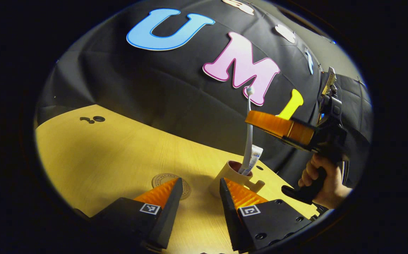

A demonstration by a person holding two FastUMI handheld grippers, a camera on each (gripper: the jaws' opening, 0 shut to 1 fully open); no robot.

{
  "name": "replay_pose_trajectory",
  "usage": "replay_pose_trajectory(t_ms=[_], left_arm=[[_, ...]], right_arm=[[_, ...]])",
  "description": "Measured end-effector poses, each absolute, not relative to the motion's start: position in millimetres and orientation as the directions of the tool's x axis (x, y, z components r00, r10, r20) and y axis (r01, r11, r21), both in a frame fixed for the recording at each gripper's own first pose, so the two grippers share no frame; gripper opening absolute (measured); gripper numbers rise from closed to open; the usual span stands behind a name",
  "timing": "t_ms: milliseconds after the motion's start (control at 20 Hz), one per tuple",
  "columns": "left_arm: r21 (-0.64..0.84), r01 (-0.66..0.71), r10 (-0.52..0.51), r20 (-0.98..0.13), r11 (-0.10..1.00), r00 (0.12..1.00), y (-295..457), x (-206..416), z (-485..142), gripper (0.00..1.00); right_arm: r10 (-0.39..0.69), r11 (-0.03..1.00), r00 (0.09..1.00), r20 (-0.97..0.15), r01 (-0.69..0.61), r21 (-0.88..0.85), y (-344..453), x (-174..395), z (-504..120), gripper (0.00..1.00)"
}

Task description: Put the toothbrush and toothpaste on the desktop into the cup, then pick up the cup and place it on the coaster on the desktop.

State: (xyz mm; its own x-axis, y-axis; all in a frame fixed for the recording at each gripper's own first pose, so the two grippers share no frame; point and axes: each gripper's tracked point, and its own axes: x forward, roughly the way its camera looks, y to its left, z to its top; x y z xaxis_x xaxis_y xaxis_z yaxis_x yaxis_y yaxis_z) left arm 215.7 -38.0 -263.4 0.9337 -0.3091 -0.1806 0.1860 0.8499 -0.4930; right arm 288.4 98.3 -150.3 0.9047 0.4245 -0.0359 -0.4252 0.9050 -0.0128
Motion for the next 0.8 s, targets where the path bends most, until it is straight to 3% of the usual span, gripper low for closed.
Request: replay_pose_trajectory(t_ms=[600,800], left_arm=[[-0.491,0.18,-0.311,-0.199,0.852,0.929,-40,217,-270,0.66],[-0.492,0.17,-0.305,-0.208,0.854,0.929,-39,217,-273,0.67]], right_arm=[[0.344,0.935,0.936,-0.079,-0.349,-0.062,77,307,-186,0.07],[0.331,0.94,0.939,-0.093,-0.337,-0.054,70,301,-192,0.12]])
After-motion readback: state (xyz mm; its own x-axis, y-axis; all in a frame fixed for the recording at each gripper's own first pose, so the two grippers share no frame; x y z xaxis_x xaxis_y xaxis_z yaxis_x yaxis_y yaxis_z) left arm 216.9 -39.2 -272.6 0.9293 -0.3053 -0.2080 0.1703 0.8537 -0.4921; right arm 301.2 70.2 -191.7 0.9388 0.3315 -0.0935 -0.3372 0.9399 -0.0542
